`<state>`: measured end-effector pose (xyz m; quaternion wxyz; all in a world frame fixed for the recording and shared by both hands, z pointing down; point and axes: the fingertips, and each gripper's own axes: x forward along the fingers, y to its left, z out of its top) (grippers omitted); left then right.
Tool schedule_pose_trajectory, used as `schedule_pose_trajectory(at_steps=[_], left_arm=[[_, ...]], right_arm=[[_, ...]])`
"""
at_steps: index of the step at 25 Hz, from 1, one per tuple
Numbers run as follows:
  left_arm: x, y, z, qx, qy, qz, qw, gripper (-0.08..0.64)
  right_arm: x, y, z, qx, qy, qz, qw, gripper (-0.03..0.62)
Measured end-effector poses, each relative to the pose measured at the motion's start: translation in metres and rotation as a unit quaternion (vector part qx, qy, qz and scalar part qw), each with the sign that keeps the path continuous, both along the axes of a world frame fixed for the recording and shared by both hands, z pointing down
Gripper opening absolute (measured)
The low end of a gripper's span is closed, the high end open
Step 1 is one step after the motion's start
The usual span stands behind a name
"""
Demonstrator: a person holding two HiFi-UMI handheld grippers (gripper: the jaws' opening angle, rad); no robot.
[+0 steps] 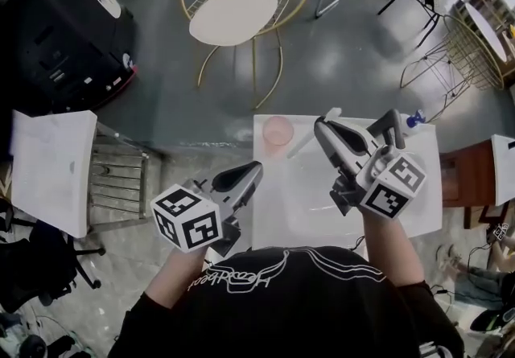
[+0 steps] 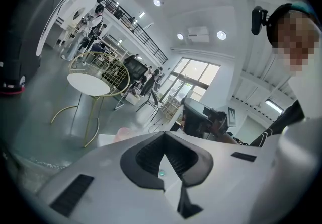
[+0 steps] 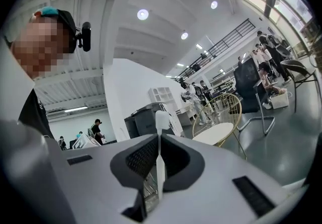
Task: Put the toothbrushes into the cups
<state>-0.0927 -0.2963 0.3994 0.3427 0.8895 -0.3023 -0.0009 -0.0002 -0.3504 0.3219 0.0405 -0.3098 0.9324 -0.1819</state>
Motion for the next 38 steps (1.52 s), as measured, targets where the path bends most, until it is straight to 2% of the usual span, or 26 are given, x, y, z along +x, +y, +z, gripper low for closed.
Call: schedule_pose_trajectory(at_steps=[9,16,22,29,38], left_arm=[[-0.006,-0.005,0.006,-0.006,0.000,-0.002,1.0000,0.005],[-0.013,-0.024,0.025,-0.031,0.009,-0.003,0.9995,0.005],[-0.024,-0.030,0.051,-0.074,0.024,-0.021,0.9967,0.005],[-0.025,-0.028,0.065,-0.085,0.022,-0.027,0.9958,0.005],[-0.030,-0.026,0.075,-0.094,0.019,-0.035,0.9948,0.005]], right_arm=[[-0.008,-0.026,0.010,0.004,-0.016,0.019,1.000,0.034],[-0.012,-0.060,0.046,-0.002,0.003,0.046,0.999,0.034],[-0.021,-0.068,0.089,-0.026,0.021,0.052,0.998,0.034],[-0.023,-0.068,0.135,-0.053,0.046,0.058,0.996,0.034],[-0.026,-0.067,0.156,-0.061,0.063,0.057,0.994,0.035]])
